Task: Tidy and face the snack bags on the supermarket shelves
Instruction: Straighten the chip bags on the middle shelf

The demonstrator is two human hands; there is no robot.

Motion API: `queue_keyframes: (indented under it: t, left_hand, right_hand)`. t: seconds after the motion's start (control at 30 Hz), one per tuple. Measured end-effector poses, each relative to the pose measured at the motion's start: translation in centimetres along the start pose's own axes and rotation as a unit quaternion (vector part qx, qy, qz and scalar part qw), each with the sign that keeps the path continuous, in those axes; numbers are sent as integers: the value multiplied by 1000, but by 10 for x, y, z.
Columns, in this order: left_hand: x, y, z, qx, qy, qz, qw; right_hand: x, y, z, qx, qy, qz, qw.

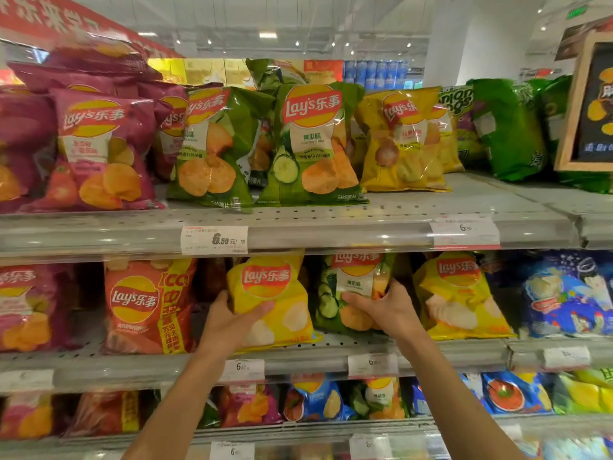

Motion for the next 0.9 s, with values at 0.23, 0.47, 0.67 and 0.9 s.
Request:
queue_keyframes:
  t: [0.23,0.47,0.67,0.9]
  left_hand:
    - [-4,5,-14,-26,14,-14,999]
    - [-7,90,-16,-49,10,47,998]
    - [-13,156,-10,-38,-22,108,993]
    - [-20,190,-12,-41,-30,123,991]
  right_hand:
    - [-23,-34,22,8,-20,-37,999]
    - [-51,-109,-7,42,9,-83,996]
    - [-73,-161,-31,65,19,-110,992]
    - [-86,-181,-50,75,37,-95,992]
Point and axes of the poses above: each hand's wrist, its own x-axis towards the middle knuckle, its own y-axis out of the palm, z = x × y, the point moved 7 cm from there along x, towards the middle knuckle, and after that the axes turned 11 degrees about y, right-handed, at the moved point
